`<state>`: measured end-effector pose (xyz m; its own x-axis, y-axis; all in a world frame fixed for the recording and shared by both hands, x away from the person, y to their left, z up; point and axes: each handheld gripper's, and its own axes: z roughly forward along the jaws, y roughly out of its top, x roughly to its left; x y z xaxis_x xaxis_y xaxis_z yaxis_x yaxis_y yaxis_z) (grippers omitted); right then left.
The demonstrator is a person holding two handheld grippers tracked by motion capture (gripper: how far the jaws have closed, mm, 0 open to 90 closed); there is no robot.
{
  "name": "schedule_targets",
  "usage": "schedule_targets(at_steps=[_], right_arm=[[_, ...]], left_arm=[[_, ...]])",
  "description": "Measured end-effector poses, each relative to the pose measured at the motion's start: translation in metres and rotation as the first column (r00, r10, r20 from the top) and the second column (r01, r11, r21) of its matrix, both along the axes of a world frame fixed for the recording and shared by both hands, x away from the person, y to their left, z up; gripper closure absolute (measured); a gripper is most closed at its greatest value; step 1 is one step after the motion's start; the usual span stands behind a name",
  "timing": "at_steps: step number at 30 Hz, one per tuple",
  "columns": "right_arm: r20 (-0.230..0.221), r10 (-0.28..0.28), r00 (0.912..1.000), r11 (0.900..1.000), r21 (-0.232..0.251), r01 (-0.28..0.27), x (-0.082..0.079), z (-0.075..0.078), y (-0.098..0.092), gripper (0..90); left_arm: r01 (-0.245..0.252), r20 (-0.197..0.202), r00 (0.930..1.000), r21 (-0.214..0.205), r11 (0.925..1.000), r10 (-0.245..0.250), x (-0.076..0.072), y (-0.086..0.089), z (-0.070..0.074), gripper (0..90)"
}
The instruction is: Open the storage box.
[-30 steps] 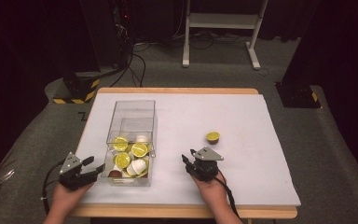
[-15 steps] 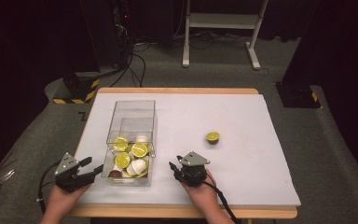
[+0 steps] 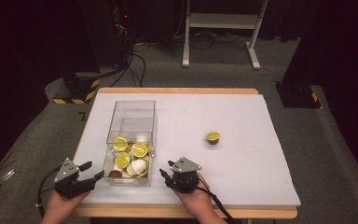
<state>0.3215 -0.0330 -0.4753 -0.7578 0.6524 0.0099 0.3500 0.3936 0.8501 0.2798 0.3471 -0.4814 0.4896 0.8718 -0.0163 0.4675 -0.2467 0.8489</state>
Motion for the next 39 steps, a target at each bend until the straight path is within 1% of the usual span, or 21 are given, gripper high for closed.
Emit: schedule_targets(at_steps=[2, 3, 6, 9, 11, 13, 15, 16, 19, 20, 21, 23, 24, 26, 28, 29, 30, 32, 34, 38, 39], right_arm=[[-0.004, 0.002, 1.0, 1.0, 0.001, -0.002, -0.002, 0.0, 0.0, 51.2], [-0.009, 0.001, 1.0, 1.0, 0.004, -0.001, -0.002, 0.0, 0.0, 50.3], [-0.021, 0.014, 0.9997, 0.9999, 0.007, -0.014, -0.004, -0.001, 0.0, 49.5], [-0.024, 0.022, 0.9995, 0.9997, 0.01, -0.022, -0.007, -0.001, 0.002, 48.7], [-0.024, 0.03, 0.9993, 0.9995, 0.008, -0.03, -0.008, -0.002, 0.003, 47.9], [-0.028, 0.036, 0.999, 0.9993, 0.004, -0.036, -0.01, -0.003, 0.005, 47.1], [-0.031, 0.041, 0.9986, 0.9991, 0.001, -0.041, -0.011, -0.003, 0.007, 46.9], [-0.035, 0.047, 0.9983, 0.9989, -0.002, -0.047, -0.012, -0.004, 0.008, 46.5], [-0.034, 0.054, 0.998, 0.9986, -0.001, -0.054, -0.014, -0.004, 0.009, 46.1], [-0.025, 0.056, 0.9981, 0.9984, -0.004, -0.056, -0.016, -0.004, 0.011, 45.6], [-0.025, 0.056, 0.9981, 0.9984, -0.004, -0.056, -0.016, -0.004, 0.011, 45.6], [-0.024, 0.065, 0.9976, 0.9979, -0.006, -0.065, -0.018, -0.005, 0.013, 44.7], [-0.022, 0.07, 0.9973, 0.9975, -0.006, -0.071, -0.018, -0.005, 0.014, 44.4], [-0.026, 0.081, 0.9964, 0.9967, -0.005, -0.081, -0.019, -0.006, 0.015, 42.9], [-0.026, 0.087, 0.9959, 0.9962, -0.005, -0.087, -0.019, -0.006, 0.017, 41.8], [-0.026, 0.087, 0.9959, 0.9962, -0.005, -0.087, -0.019, -0.006, 0.017, 41.8], [-0.028, 0.091, 0.9954, 0.9958, -0.004, -0.091, -0.019, -0.006, 0.018, 41.2], [-0.028, 0.093, 0.9953, 0.9957, -0.004, -0.093, -0.02, -0.006, 0.018, 40.7], [-0.032, 0.1, 0.9945, 0.995, -0.001, -0.1, -0.022, -0.006, 0.02, 40.0], [-0.036, 0.107, 0.9936, 0.9943, -0.003, -0.107, -0.023, -0.008, 0.024, 39.4], [-0.035, 0.11, 0.9933, 0.9939, 0.0, -0.11, -0.023, -0.008, 0.025, 39.3]], left_arm=[[0.005, -0.008, 1.0, -0.024, 0.9997, -0.005, -0.003, 0.002, 0.001, 32.6], [0.011, -0.008, 0.9999, -0.027, 0.9996, -0.011, -0.004, 0.003, 0.001, 32.1], [0.023, -0.011, 0.9997, -0.019, 0.9996, -0.023, -0.006, 0.002, 0.0, 30.3], [0.042, -0.017, 0.999, -0.028, 0.9987, -0.042, -0.006, 0.002, -0.001, 28.4], [0.053, -0.009, 0.9985, -0.027, 0.9982, -0.053, -0.007, 0.001, 0.0, 26.8], [0.063, -0.009, 0.9979, -0.045, 0.997, -0.064, -0.008, 0.002, 0.0, 26.3], [0.075, -0.01, 0.9971, -0.049, 0.996, -0.076, -0.008, 0.002, -0.001, 25.8], [0.077, -0.002, 0.997, -0.043, 0.9961, -0.077, -0.008, 0.001, -0.001, 25.8], [0.085, -0.006, 0.9963, -0.048, 0.9952, -0.086, -0.009, 0.002, -0.001, 25.8], [0.092, -0.006, 0.9957, -0.052, 0.9944, -0.093, -0.01, 0.003, -0.001, 24.4], [0.094, -0.001, 0.9956, -0.054, 0.9942, -0.094, -0.011, 0.005, -0.001, 24.4], [0.098, -0.003, 0.9952, -0.087, 0.9914, -0.098, -0.015, 0.009, -0.004, 24.2], [0.102, -0.014, 0.9945, -0.086, 0.991, -0.104, -0.017, 0.011, -0.007, 24.1], [0.096, -0.022, 0.995, -0.064, 0.9933, -0.098, -0.02, 0.011, -0.01, 22.1], [0.088, -0.017, 0.9958, -0.083, 0.9927, -0.089, -0.019, 0.011, -0.008, 21.7], [0.09, -0.009, 0.9958, -0.103, 0.9906, -0.091, -0.019, 0.01, -0.007, 21.7], [0.095, -0.001, 0.9954, -0.102, 0.9902, -0.096, -0.02, 0.009, -0.006, 21.4], [0.102, 0.01, 0.9947, -0.081, 0.9914, -0.102, -0.021, 0.007, -0.005, 21.1], [0.105, 0.005, 0.9945, -0.091, 0.9903, -0.104, -0.02, 0.004, -0.006, 20.7], [0.113, 0.02, 0.9935, -0.081, 0.9902, -0.112, -0.021, 0.001, -0.005, 20.8], [0.112, 0.019, 0.9937, -0.086, 0.99, -0.11, -0.021, 0.0, -0.005, 21.0]])
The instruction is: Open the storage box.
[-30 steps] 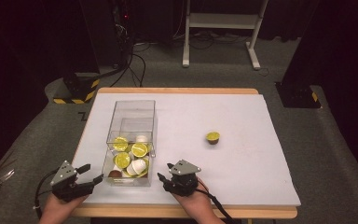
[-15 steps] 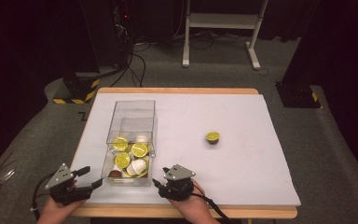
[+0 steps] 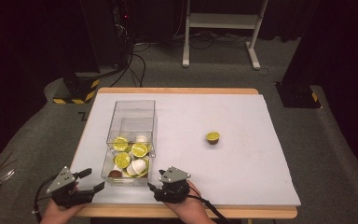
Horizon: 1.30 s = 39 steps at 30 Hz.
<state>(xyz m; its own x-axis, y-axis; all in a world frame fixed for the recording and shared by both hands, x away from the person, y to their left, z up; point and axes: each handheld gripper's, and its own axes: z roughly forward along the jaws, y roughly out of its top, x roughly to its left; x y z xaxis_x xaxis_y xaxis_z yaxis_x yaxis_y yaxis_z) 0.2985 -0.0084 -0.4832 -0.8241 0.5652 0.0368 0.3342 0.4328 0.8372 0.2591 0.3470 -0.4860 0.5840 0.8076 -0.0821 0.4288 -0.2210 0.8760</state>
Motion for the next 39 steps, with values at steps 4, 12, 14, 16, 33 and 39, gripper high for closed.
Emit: schedule_targets(at_steps=[4, 12, 14, 16, 33, 39], right_arm=[[-0.004, -0.007, 1.0, 0.9999, 0.008, 0.007, 0.0, 0.0, 0.002, 39.2], [0.002, -0.013, 0.9999, 0.9998, 0.012, 0.013, 0.002, -0.001, 0.004, 37.0], [0.002, -0.014, 0.9999, 0.9998, 0.012, 0.014, 0.002, -0.001, 0.004, 35.9], [0.001, -0.017, 0.9999, 0.9998, 0.013, 0.017, 0.003, -0.001, 0.005, 35.3], [-0.005, -0.053, 0.9986, 0.9984, 0.02, 0.053, 0.012, -0.001, 0.004, 32.7], [-0.001, -0.06, 0.9982, 0.9979, 0.024, 0.06, 0.017, 0.001, 0.005, 31.6]], left_arm=[[0.004, 0.01, 0.9999, 0.0, 1.0, -0.004, 0.001, -0.002, 0.001, 22.7], [0.011, 0.028, 0.9996, 0.011, 0.9999, -0.012, 0.001, -0.005, 0.0, 22.7], [0.009, 0.032, 0.9994, 0.015, 0.9998, -0.01, 0.001, -0.006, 0.0, 22.7], [0.002, 0.039, 0.9992, 0.019, 0.9998, -0.003, 0.001, -0.007, 0.001, 22.7], [-0.061, 0.066, 0.996, 0.019, 0.9979, 0.06, 0.006, -0.01, 0.001, 25.0], [-0.073, 0.058, 0.9957, 0.007, 0.9973, 0.073, 0.011, -0.011, 0.001, 24.6]])
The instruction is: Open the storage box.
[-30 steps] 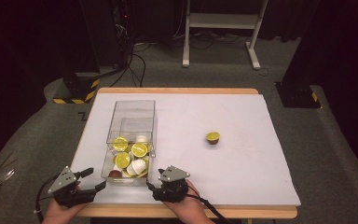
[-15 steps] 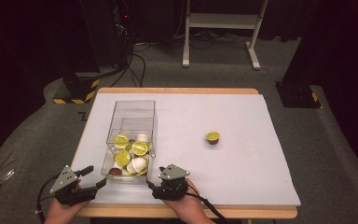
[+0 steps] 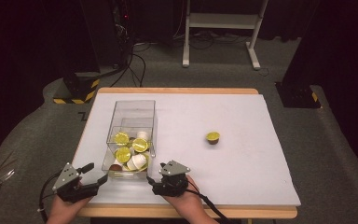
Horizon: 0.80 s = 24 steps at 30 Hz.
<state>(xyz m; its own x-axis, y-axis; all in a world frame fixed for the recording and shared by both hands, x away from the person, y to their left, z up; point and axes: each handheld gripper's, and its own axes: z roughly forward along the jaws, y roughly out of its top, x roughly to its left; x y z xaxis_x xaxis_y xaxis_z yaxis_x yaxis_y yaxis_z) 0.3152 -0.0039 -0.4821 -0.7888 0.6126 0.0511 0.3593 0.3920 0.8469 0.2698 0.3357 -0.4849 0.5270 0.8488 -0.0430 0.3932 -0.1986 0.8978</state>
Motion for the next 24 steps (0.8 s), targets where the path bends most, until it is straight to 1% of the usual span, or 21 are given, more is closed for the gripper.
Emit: schedule_targets(at_steps=[4, 6, 9, 11, 13, 17, 18, 19, 24], right_arm=[[0.005, -0.001, 1.0, 1.0, -0.003, 0.001, 0.002, 0.0, 0.0, 31.3], [-0.001, -0.005, 1.0, 1.0, -0.005, 0.005, 0.003, 0.001, 0.001, 30.7], [0.006, -0.008, 1.0, 0.9999, -0.007, 0.008, 0.005, 0.001, 0.0, 30.7], [0.006, -0.01, 0.9999, 0.9999, -0.007, 0.01, 0.006, 0.002, 0.0, 30.4], [0.002, -0.016, 0.9999, 0.9998, -0.008, 0.016, 0.008, 0.002, 0.0, 30.4], [0.003, -0.012, 0.9999, 0.9999, -0.011, 0.012, 0.013, 0.003, 0.001, 28.9], [-0.004, -0.015, 0.9999, 0.9998, -0.011, 0.015, 0.014, 0.003, 0.001, 28.6], [0.002, -0.013, 0.9999, 0.9998, -0.014, 0.013, 0.015, 0.003, 0.002, 28.2], [-0.006, -0.027, 0.9996, 0.9995, -0.015, 0.027, 0.021, 0.003, 0.003, 27.7]], left_arm=[[-0.005, -0.009, 0.9999, -0.015, 0.9999, 0.004, 0.002, -0.001, -0.001, 23.6], [-0.004, -0.013, 0.9999, -0.014, 0.9999, 0.003, 0.004, -0.001, -0.001, 22.8], [-0.008, -0.017, 0.9998, -0.011, 0.9999, 0.008, 0.005, -0.003, -0.003, 22.8], [-0.013, -0.025, 0.9996, -0.013, 0.9998, 0.013, 0.006, -0.005, -0.003, 22.4], [-0.015, -0.023, 0.9996, -0.015, 0.9998, 0.015, 0.008, -0.006, -0.003, 22.4], [-0.03, -0.032, 0.999, -0.017, 0.9994, 0.029, 0.01, -0.008, -0.004, 22.3], [-0.028, -0.031, 0.9991, -0.015, 0.9995, 0.027, 0.012, -0.007, -0.004, 22.3], [-0.033, -0.036, 0.9988, -0.023, 0.9992, 0.032, 0.013, -0.008, -0.005, 22.1], [-0.041, -0.041, 0.9983, -0.016, 0.999, 0.041, 0.018, -0.009, -0.007, 21.5]])
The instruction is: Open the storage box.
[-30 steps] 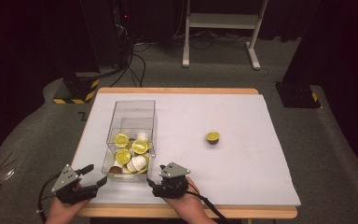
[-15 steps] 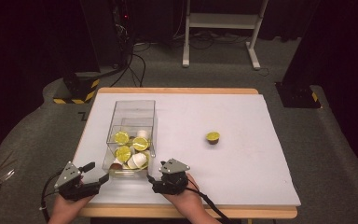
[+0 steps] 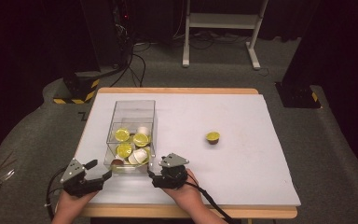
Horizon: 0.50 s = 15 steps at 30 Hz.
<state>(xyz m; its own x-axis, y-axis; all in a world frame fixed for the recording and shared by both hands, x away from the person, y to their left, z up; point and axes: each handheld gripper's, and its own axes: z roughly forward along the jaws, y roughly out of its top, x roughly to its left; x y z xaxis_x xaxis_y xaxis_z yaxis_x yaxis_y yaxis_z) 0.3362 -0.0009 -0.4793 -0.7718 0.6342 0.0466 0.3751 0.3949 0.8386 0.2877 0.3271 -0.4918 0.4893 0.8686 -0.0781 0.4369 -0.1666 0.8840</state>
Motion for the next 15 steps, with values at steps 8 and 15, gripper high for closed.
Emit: schedule_targets(at_steps=[8, 15], right_arm=[[0.008, -0.02, 0.9998, 0.9998, -0.007, 0.02, 0.007, 0.0, -0.002, 27.1], [0.011, -0.033, 0.9994, 0.9993, -0.014, 0.034, 0.015, 0.001, -0.003, 26.5]], left_arm=[[-0.009, -0.01, 0.9999, -0.01, 0.9999, 0.009, 0.009, -0.001, -0.001, 21.5], [-0.009, -0.009, 0.9999, 0.015, 0.9998, 0.009, 0.016, -0.003, 0.0, 21.5]])
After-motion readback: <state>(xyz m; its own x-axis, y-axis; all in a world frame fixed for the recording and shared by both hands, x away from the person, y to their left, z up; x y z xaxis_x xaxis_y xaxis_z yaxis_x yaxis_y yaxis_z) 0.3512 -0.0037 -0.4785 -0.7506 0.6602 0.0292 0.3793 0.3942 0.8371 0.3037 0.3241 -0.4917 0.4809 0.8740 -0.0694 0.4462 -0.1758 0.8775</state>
